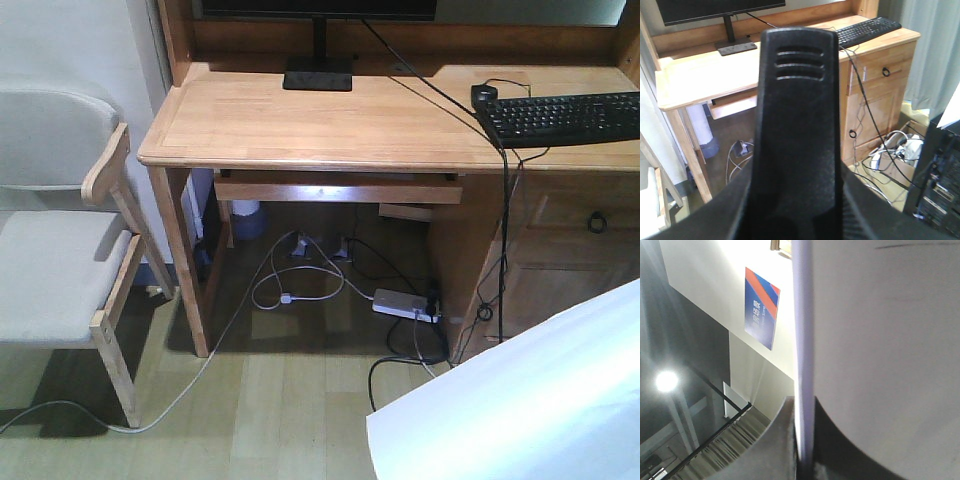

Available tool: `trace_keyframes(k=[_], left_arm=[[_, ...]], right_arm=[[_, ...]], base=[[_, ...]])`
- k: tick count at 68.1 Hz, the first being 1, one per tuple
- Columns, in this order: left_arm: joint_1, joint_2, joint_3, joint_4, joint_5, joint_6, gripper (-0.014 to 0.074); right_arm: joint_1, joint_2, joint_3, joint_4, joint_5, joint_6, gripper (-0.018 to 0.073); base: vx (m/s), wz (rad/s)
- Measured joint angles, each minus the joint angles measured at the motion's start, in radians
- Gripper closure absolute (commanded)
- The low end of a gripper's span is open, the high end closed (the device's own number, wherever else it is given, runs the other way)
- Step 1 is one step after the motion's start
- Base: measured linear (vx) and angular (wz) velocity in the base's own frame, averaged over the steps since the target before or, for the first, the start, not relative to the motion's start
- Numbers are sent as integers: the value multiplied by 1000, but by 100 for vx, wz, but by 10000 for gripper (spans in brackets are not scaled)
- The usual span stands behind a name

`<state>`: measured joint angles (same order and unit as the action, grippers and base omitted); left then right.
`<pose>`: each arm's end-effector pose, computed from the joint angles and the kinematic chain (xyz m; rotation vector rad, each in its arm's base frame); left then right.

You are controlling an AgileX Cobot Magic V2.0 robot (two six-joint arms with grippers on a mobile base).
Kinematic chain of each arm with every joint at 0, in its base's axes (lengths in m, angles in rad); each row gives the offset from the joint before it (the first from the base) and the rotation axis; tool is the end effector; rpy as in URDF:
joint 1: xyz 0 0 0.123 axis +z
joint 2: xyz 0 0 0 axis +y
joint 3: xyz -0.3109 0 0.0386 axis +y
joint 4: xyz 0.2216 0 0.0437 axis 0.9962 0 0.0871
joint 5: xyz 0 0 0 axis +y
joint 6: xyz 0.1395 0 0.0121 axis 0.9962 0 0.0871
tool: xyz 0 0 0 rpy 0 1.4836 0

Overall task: Grab stapler and paper to desk for stapling
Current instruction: 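Drive forward to the wooden desk holding both objects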

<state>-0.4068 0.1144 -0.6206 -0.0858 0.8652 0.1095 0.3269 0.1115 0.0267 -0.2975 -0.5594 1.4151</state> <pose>-0.0010 -0.0095 0.3051 0.4672 1.7913 -0.3067 0.0338 0.0344 0.2735 0.3402 1.1507 1.4090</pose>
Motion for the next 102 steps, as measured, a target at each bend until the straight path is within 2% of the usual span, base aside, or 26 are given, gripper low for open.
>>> trace_keyframes(k=[102], left_arm=[[0,0,0,0,0,0,603]], right_arm=[[0,0,0,0,0,-1,561]], base=[[10,1]])
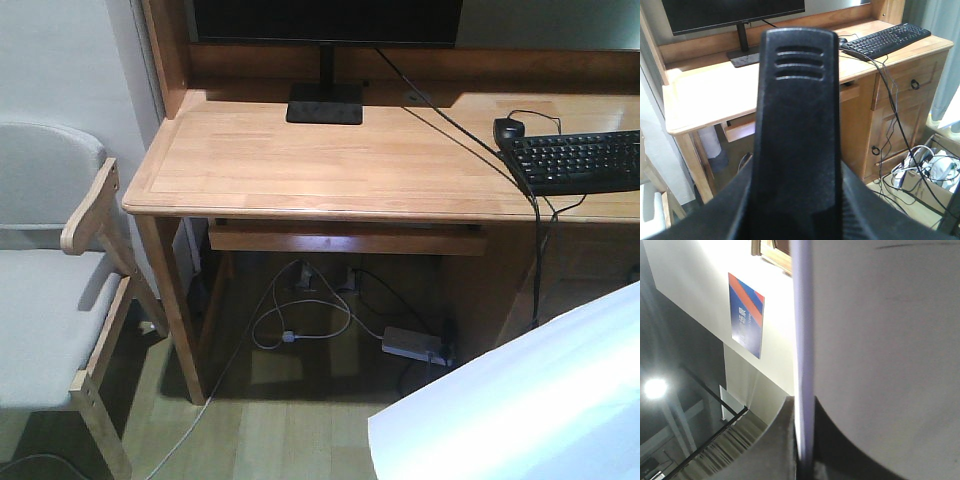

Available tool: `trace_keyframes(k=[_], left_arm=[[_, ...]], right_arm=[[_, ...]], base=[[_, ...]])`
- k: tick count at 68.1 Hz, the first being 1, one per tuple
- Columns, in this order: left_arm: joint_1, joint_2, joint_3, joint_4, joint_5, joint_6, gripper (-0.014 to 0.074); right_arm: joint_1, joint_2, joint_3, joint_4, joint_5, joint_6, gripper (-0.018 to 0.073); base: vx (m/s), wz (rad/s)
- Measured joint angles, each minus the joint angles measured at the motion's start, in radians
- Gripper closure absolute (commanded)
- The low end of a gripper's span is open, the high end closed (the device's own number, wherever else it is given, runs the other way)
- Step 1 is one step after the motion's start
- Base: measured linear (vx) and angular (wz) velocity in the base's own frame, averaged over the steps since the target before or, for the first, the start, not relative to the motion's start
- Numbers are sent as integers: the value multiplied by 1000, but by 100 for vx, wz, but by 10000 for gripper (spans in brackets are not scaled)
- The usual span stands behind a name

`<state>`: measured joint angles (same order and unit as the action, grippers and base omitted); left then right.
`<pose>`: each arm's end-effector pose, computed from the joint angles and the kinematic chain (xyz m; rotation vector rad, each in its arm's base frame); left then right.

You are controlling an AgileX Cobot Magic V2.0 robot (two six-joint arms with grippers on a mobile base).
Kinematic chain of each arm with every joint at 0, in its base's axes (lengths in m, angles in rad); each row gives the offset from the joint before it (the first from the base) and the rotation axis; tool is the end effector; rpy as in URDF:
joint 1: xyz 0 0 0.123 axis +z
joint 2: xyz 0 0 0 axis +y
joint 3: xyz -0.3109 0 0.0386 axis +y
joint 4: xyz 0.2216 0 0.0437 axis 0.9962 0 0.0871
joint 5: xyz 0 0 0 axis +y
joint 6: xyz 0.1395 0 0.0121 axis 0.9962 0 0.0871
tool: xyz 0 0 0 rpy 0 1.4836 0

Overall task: Grab stapler and paper to desk for stapling
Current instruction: 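Drive forward to the wooden desk holding both objects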

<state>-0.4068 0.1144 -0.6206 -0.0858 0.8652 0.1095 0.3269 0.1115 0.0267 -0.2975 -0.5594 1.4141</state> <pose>-0.0010 -0.0095 0.3051 0.4672 1.7913 -0.3067 0.0338 0.0344 0.2735 0.3396 1.1507 1.4082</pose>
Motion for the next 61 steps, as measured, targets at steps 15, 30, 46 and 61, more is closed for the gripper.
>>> trace_keyframes(k=[15,30,46,61], left_arm=[[0,0,0,0,0,0,603],[0,0,0,0,0,0,603],[0,0,0,0,0,0,603],[0,0,0,0,0,0,603]], right_arm=[[0,0,0,0,0,0,561],[0,0,0,0,0,0,561],[0,0,0,0,0,0,561],[0,0,0,0,0,0,561]], base=[[6,-2],[5,-1],[5,-1],[8,-3]])
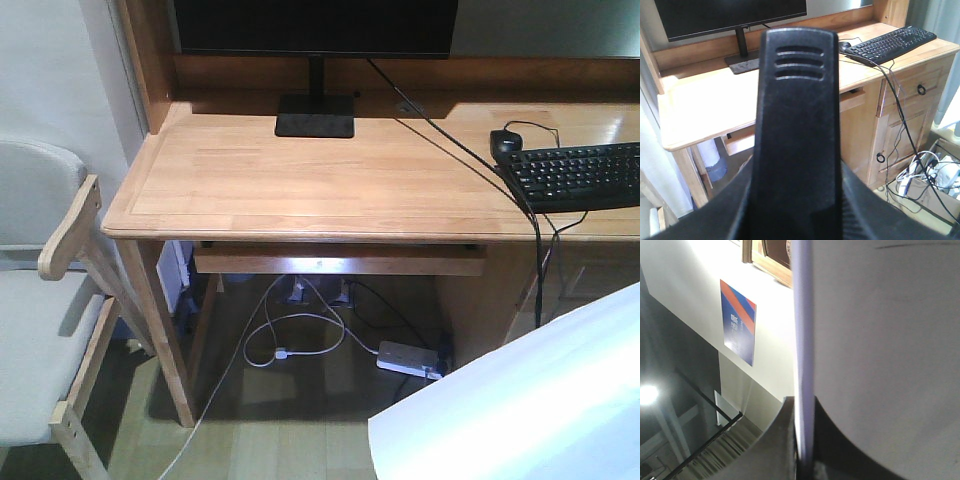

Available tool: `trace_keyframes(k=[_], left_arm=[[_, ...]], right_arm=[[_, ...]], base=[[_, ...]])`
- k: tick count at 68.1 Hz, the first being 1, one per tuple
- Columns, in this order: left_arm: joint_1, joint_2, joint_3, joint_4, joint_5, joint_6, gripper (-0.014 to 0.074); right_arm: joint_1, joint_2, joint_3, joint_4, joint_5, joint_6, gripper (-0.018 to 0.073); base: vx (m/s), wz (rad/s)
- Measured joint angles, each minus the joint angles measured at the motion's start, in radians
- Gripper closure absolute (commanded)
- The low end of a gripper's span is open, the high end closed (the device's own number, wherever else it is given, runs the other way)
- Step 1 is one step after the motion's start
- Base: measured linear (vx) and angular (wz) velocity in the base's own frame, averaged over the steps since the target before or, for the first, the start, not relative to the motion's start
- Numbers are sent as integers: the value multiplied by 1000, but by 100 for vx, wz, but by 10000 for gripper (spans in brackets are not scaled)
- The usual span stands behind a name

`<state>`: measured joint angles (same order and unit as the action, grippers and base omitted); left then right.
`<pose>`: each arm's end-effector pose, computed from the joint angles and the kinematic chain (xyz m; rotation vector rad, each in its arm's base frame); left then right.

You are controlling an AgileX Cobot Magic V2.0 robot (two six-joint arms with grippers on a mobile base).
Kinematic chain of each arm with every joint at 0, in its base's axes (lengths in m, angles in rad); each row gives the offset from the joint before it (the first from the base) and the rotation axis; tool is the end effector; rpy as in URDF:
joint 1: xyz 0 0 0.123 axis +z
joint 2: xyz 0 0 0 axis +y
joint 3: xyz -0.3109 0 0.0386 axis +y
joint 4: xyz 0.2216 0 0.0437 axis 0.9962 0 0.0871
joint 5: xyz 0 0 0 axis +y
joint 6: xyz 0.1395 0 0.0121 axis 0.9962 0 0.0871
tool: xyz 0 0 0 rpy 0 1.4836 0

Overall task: Grab stapler and paper to desk for stapling
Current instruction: 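Drive forward to the wooden desk holding both objects, then approach the desk surface with stapler and paper held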

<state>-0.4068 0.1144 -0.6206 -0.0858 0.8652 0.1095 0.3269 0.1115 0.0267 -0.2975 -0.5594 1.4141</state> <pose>-0.0010 -0.0095 0.3051 0.4672 1.7913 -0.3067 0.0338 0.0344 0.2735 0.3396 1.1507 1.4082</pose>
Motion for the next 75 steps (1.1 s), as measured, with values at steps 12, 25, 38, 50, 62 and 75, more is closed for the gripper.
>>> trace_keyframes(k=[12,25,38,50,62,75], left_arm=[[0,0,0,0,0,0,603],[0,0,0,0,0,0,603],[0,0,0,0,0,0,603],[0,0,0,0,0,0,603],[0,0,0,0,0,0,603],[0,0,0,0,0,0,603]], right_arm=[[0,0,0,0,0,-1,561],[0,0,0,0,0,-1,561],[0,0,0,0,0,-1,561],[0,0,0,0,0,-1,561],[0,0,0,0,0,-1,561],[0,0,0,0,0,-1,561]], base=[[10,-3],[11,-3],[12,-1],[12,-1],[12,0],[12,0]])
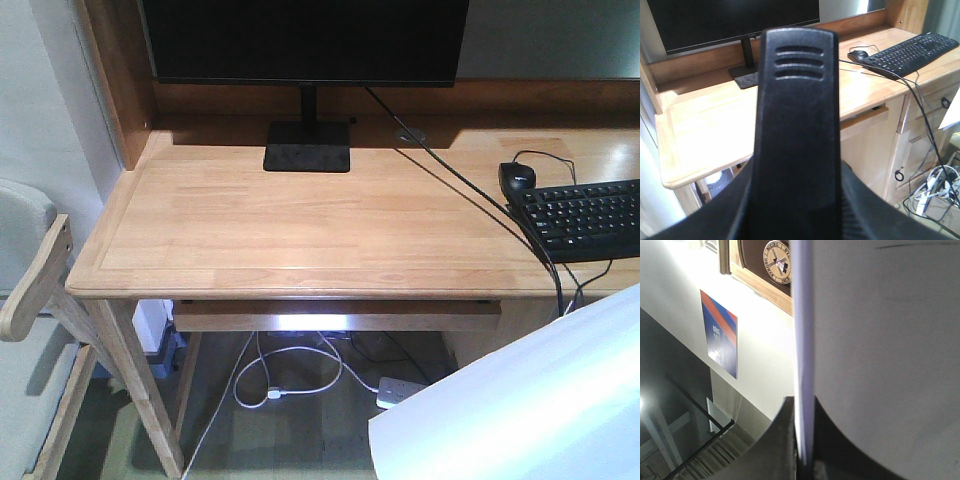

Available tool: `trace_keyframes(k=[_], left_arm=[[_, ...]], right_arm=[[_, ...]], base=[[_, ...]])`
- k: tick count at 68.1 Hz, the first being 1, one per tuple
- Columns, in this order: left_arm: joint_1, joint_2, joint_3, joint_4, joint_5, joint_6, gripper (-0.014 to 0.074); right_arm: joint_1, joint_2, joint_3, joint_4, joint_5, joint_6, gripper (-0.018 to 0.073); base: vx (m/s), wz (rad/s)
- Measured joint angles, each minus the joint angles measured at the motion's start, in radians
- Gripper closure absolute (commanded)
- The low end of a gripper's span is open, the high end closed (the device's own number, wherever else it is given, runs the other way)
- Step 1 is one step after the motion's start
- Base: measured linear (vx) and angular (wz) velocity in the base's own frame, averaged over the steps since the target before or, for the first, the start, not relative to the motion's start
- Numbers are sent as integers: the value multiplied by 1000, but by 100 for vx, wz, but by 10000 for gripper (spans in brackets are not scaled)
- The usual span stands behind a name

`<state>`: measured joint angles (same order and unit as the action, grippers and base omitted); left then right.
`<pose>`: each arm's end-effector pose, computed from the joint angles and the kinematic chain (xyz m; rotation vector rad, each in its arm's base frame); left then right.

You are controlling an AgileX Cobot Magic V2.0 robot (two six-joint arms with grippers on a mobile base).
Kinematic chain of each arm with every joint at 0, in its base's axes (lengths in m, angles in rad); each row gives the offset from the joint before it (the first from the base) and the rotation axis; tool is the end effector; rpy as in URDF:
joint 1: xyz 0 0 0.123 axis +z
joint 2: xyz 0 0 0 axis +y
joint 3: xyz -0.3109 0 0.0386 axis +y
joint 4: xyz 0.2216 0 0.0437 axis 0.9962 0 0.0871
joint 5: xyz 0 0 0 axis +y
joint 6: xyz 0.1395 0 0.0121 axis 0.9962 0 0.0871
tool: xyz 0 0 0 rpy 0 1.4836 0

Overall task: Grab stapler and paper to desk for stapling
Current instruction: 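Approach the desk surface with stapler and paper held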

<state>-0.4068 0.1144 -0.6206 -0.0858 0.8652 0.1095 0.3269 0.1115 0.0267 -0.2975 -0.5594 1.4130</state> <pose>-0.0010 -0.0095 0.3051 0.4672 1.7913 -0.3067 0.0338 0.0344 0.2735 0.3389 1.1507 1.4072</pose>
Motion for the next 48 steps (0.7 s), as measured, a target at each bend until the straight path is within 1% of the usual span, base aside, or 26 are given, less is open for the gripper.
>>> trace_keyframes(k=[48], left_arm=[[0,0,0,0,0,0,603]], right_arm=[[0,0,0,0,0,-1,561]], base=[[12,-2]])
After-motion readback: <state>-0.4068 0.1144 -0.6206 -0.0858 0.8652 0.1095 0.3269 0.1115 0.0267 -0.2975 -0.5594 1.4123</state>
